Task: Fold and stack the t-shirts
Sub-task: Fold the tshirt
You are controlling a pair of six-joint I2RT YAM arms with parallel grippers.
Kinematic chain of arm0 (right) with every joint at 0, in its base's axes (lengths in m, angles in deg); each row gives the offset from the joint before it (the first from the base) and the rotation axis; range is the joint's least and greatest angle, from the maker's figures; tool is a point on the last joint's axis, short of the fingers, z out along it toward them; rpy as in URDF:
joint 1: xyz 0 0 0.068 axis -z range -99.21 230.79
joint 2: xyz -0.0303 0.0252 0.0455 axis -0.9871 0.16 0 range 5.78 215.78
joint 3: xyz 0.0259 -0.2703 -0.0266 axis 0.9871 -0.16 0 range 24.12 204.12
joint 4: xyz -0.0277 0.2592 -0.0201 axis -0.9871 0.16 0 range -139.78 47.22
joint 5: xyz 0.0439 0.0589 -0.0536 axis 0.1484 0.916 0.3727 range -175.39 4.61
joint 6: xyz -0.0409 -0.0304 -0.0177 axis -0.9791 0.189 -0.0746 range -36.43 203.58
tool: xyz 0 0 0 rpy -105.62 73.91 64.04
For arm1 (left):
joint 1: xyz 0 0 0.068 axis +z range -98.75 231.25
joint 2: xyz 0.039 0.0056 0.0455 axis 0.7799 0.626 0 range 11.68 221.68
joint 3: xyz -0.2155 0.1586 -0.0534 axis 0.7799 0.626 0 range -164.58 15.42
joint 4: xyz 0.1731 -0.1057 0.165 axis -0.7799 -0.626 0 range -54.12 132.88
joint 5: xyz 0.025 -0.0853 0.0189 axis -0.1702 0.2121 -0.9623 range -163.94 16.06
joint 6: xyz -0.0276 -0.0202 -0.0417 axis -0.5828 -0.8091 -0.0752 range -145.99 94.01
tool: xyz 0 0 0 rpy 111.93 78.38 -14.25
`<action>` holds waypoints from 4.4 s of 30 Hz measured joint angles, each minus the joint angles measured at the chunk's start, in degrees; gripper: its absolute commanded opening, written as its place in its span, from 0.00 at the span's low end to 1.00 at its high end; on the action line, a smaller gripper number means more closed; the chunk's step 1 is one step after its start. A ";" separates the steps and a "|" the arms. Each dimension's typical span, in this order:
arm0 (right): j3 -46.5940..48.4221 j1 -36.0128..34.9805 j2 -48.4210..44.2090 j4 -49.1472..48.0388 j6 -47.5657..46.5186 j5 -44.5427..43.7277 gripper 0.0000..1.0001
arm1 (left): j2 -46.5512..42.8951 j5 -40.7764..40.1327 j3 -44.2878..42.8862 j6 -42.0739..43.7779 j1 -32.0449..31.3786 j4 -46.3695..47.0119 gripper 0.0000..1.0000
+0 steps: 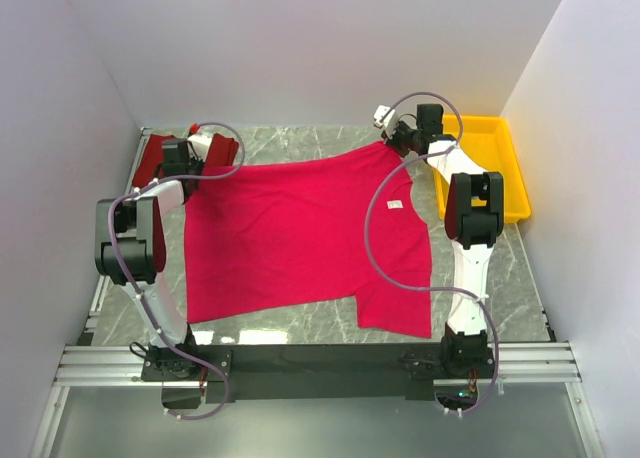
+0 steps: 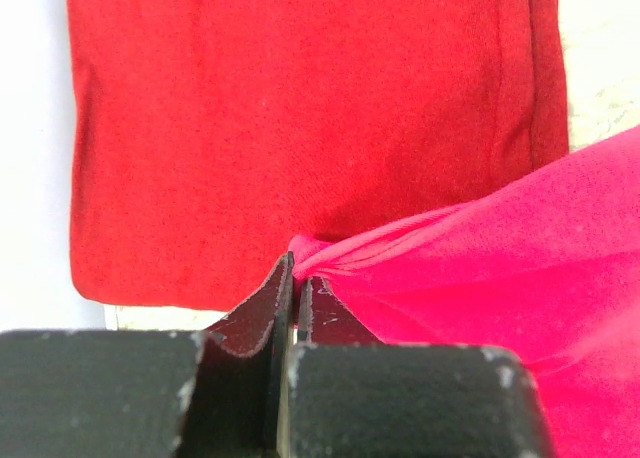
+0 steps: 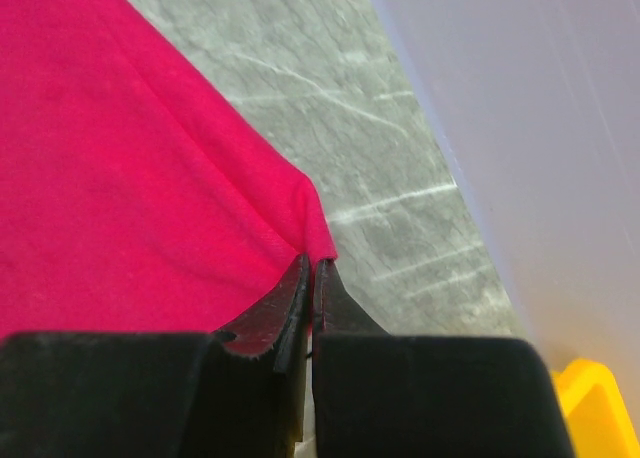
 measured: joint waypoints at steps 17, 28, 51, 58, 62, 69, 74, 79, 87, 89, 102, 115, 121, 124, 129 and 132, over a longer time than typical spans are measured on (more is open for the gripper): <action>-3.04 1.16 -1.60 2.91 -2.38 7.78 0.00 | 0.07 0.00 0.13 0.02 -0.07 -0.33 0.01; -5.20 3.41 -3.63 5.53 -4.35 10.38 0.00 | 0.07 0.00 0.87 0.02 -0.07 -0.07 0.01; -10.80 4.50 -7.34 8.98 -7.67 12.59 0.00 | -1.79 -1.09 4.85 0.42 -0.07 0.74 0.01; -11.21 5.22 -7.41 8.79 -7.61 11.13 0.00 | -1.79 -2.16 4.96 0.46 -0.07 0.94 0.01; -11.21 5.40 -7.41 8.66 -7.58 10.60 0.00 | -1.79 -2.21 4.98 0.46 -0.07 0.94 0.01; -11.63 5.40 -7.43 8.50 -7.61 9.92 0.00 | -1.79 -2.25 5.64 0.48 -0.07 0.94 0.01; -13.03 5.40 -7.45 8.57 -7.67 9.70 0.00 | -1.79 -2.32 6.54 0.48 -0.07 0.96 0.01; -13.35 5.40 -7.45 8.57 -7.69 9.60 0.00 | -2.01 -2.62 7.43 0.48 -0.07 0.94 0.01; -13.88 5.40 -7.54 8.59 -7.85 9.55 0.00 | -2.14 -3.02 7.69 0.48 -0.07 1.09 0.01; -13.88 5.40 -7.56 8.57 -7.82 9.55 0.00 | -2.38 -3.26 8.13 0.48 -0.07 1.42 0.01; -13.88 5.44 -7.67 8.44 -7.32 9.53 0.00 | -8.24 -5.46 13.99 0.52 -0.07 5.70 0.01; -13.88 5.84 -8.07 8.79 -7.39 9.79 0.00 | -8.74 -5.66 16.20 0.50 -0.11 6.14 0.01; -13.88 5.90 -8.66 9.42 -7.72 9.97 0.00 | -8.76 -5.84 16.98 0.50 -0.17 6.05 0.01; -14.10 5.92 -9.07 9.64 -7.87 10.03 0.00 | -8.76 -5.88 16.98 0.50 -0.17 6.08 0.01; -14.14 6.01 -9.16 9.79 -7.91 10.03 0.00 | -8.74 -5.90 16.96 0.50 -0.17 5.86 0.01; -14.40 6.03 -9.18 9.94 -8.07 10.03 0.00 | -8.61 -5.90 16.72 0.50 -0.20 5.18 0.02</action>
